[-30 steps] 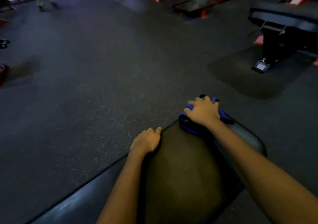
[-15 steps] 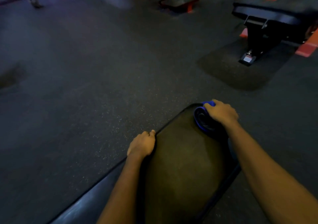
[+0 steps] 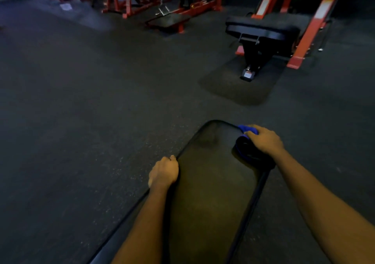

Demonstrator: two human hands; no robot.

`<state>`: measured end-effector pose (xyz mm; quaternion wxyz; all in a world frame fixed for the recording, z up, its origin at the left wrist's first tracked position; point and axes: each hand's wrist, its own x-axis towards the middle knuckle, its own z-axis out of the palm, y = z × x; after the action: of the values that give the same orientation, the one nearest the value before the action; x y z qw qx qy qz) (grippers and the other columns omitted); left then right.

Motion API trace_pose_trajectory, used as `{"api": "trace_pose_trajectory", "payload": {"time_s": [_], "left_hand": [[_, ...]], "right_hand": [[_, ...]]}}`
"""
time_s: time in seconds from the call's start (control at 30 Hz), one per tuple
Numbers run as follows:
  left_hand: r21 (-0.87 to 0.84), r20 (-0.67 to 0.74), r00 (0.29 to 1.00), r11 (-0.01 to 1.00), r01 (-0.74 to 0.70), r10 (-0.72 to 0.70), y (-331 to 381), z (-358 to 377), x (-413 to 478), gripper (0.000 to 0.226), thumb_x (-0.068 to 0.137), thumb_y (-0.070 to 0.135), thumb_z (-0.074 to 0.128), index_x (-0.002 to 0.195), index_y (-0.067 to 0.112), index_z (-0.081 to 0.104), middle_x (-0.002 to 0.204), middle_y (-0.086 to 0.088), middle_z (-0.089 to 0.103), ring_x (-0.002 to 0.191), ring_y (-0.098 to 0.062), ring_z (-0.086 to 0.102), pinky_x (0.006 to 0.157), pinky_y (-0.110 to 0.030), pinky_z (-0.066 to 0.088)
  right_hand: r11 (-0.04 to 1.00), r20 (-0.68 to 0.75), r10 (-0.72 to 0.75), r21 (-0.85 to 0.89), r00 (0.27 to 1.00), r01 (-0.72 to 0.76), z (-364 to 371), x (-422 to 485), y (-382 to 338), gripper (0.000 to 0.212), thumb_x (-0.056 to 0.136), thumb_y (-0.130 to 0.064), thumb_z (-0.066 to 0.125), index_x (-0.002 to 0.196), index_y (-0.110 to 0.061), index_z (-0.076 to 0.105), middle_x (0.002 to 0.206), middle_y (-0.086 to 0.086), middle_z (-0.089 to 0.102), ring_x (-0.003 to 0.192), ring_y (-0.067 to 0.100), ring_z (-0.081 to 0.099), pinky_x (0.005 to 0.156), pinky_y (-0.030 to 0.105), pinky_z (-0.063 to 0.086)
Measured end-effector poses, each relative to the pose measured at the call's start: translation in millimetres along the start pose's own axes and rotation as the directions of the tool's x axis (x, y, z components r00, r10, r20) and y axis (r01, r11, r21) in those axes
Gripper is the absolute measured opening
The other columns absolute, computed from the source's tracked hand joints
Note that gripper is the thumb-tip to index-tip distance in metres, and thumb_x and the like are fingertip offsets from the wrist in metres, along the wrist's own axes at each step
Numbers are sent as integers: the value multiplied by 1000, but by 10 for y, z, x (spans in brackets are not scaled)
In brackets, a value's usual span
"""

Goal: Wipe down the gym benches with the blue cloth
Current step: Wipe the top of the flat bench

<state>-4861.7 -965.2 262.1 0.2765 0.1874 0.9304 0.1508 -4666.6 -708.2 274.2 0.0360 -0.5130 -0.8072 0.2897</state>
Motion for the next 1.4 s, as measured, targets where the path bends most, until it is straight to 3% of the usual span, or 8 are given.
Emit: {"api": "trace_pose_trajectory", "payload": {"time_s": [0.27,0.5,0.6,0.73,1.0,1.17,1.27,1.4], "left_hand": [[14,-27,1000,1000,10,-10,24,30,-35,54,104,42,20,137,8,47,135,-16,53,118,-31,53,98,-42,40],[-2,-35,999,1000,29,-29,46,90,-26,55,104,41,21,140,6,43,141,-18,48,122,-32,50,96,-41,38],[-28,-23,999,999,29,-29,60,91,-18,57,104,42,22,142,3,41,146,-20,43,128,-35,46,105,-45,35],[-17,-35,999,999,40,-40,43,116,-8,59,105,42,22,144,1,38,150,-21,38,134,-36,40,110,-45,31],[-19,-76,997,1000,22,-23,34,120,-63,61,106,44,21,149,2,29,156,-20,29,140,-36,33,115,-47,27],[39,-168,985,999,-33,40,-35,133,-209,61,105,44,21,147,1,34,152,-22,34,136,-38,38,112,-46,30],[92,-255,965,995,-36,59,-137,203,-379,59,105,44,21,145,5,38,148,-22,39,131,-40,41,107,-46,33],[103,-343,934,992,-72,103,-296,302,-652,54,104,43,21,144,13,41,144,-22,45,128,-40,45,105,-46,36]], "right_hand": [[997,97,-17,-69,995,24,-50,168,-190,42,96,-59,40,130,-39,56,138,8,55,122,34,52,97,40,43],[917,-312,161,398,936,-25,303,-434,358,38,94,-36,56,132,-34,60,133,14,55,118,37,54,98,41,43],[827,-293,198,562,935,0,350,-420,404,38,94,-32,60,132,-30,61,138,7,53,121,31,54,103,40,42],[598,-142,179,802,973,7,274,-221,467,25,88,-20,64,110,-26,74,113,1,72,111,25,65,96,34,51],[744,-495,145,625,857,235,900,-976,461,49,92,-21,66,140,-24,55,162,9,23,142,29,33,114,36,28],[675,-417,155,706,895,212,631,-530,533,47,96,-21,58,142,-23,52,159,13,28,145,25,31,114,28,24],[688,-501,218,688,837,233,832,-919,421,46,95,-23,60,140,-25,54,160,11,26,142,29,35,112,32,27],[725,-607,70,576,792,377,1404,-1707,348,44,92,-21,65,136,-25,58,162,7,22,143,33,30,117,40,24]]}}
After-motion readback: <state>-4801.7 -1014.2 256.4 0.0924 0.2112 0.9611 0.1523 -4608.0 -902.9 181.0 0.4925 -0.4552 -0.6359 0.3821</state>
